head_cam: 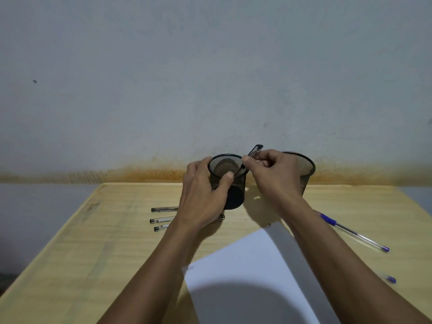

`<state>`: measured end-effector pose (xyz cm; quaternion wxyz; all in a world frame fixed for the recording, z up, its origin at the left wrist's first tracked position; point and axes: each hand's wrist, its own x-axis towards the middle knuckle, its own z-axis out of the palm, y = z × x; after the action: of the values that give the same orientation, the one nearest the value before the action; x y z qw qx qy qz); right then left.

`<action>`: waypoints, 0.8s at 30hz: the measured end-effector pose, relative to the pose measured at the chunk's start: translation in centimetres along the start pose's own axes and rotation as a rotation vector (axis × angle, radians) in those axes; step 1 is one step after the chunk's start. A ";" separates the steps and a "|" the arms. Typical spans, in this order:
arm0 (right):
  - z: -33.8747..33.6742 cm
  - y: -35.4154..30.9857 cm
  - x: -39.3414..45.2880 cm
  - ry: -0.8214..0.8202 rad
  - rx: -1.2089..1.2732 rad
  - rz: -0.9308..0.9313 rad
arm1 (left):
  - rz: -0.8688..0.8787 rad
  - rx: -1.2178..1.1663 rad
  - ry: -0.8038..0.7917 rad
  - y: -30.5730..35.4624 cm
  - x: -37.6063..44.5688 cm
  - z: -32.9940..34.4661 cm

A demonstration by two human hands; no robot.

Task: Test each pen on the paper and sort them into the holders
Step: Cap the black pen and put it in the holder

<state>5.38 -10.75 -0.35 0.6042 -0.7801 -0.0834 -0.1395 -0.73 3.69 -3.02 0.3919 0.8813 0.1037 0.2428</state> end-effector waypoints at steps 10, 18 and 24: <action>0.3 0.7 -0.4 -0.006 0.085 0.066 | 0.008 -0.014 0.018 0.2 -0.1 0.1; -1.3 0.2 -1.7 0.015 0.104 0.065 | -0.014 0.003 -0.020 0.5 0.1 -0.3; -1.7 0.4 -5.4 -0.024 0.054 -0.045 | -0.067 -0.022 -0.039 0.8 0.2 -1.3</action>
<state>0.22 -12.28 -2.02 0.6206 -0.7631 -0.1122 -0.1413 -1.27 4.09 -1.64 0.4116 0.8774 0.1229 0.2135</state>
